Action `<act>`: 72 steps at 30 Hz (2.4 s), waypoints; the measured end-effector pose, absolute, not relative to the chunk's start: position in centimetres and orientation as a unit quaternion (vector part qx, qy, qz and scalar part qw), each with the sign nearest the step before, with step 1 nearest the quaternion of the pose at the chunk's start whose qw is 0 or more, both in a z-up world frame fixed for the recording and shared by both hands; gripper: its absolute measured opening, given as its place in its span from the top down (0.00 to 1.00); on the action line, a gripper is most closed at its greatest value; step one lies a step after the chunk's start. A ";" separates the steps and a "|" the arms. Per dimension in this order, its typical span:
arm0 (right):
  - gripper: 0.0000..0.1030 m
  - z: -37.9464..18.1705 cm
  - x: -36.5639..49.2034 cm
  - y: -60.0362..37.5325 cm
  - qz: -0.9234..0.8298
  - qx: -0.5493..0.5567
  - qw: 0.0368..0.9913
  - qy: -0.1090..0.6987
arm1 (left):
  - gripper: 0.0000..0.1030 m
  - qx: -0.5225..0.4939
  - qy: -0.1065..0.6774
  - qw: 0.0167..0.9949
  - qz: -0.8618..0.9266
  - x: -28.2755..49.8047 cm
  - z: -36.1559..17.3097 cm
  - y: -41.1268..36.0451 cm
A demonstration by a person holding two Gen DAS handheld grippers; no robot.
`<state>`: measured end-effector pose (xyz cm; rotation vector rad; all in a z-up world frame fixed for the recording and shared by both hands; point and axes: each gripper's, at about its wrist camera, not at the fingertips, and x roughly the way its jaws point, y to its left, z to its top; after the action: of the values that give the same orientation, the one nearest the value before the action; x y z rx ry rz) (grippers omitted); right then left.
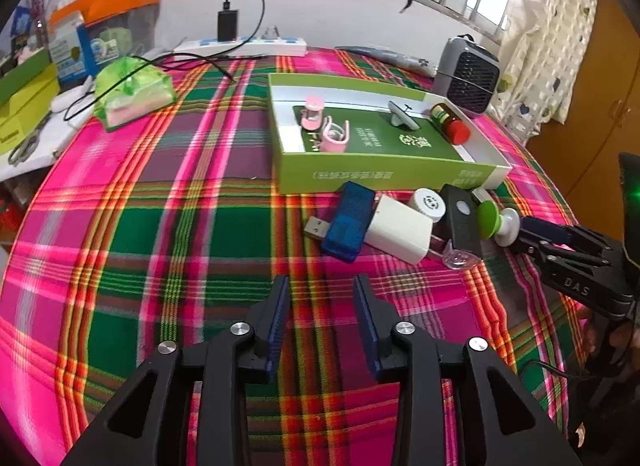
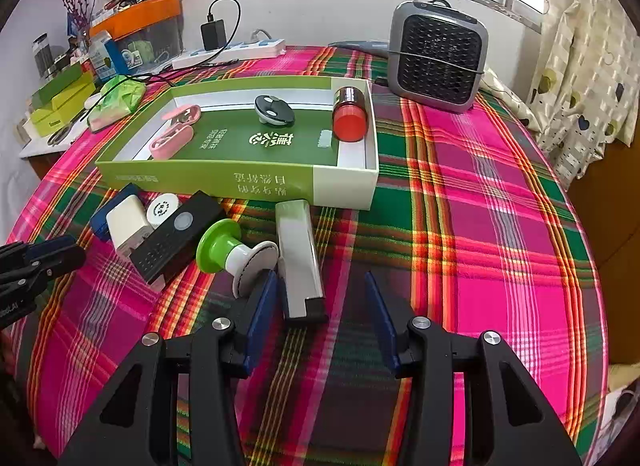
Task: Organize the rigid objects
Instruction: 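Move the left tool to the blue USB drive while the right tool nears the silver stapler, then close the left tool on the blue USB drive while the right tool closes on the silver stapler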
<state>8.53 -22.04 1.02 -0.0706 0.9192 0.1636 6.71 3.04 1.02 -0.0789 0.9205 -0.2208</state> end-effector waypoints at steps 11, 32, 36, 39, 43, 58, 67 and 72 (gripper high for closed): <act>0.55 0.9 9.7 -21.9 0.092 -0.044 0.888 0.448 | 0.64 -0.016 0.432 0.894 -0.113 7.9 1.7 2.3; 0.55 0.9 10.8 -22.3 0.087 -0.046 0.888 0.448 | 0.64 0.056 0.429 0.893 -0.121 10.8 1.9 0.2; 0.55 0.9 10.8 -22.4 0.088 -0.045 0.888 0.448 | 0.64 0.068 0.432 0.891 -0.122 11.3 1.7 -0.3; 0.55 0.9 10.9 -22.4 0.088 -0.045 0.888 0.449 | 0.64 0.074 0.431 0.891 -0.123 11.7 1.6 -0.7; 0.55 0.9 10.9 -22.4 0.088 -0.044 0.888 0.449 | 0.64 0.070 0.436 0.889 -0.123 12.1 1.3 -0.8; 0.55 0.9 10.9 -22.4 0.088 -0.041 0.888 0.448 | 0.65 0.054 0.442 0.887 -0.119 12.3 0.9 -0.5; 0.57 1.0 10.8 -22.4 0.090 -0.040 0.889 0.448 | 0.76 0.051 0.442 0.889 -0.111 12.4 1.0 -0.1; 0.73 1.1 10.7 -22.1 0.097 -0.045 0.889 0.446 | 0.79 0.045 0.442 0.889 -0.112 12.4 1.0 0.0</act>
<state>10.65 -22.06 1.07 -0.0939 0.9259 0.2008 12.36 0.02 0.98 0.0934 0.9177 -0.2325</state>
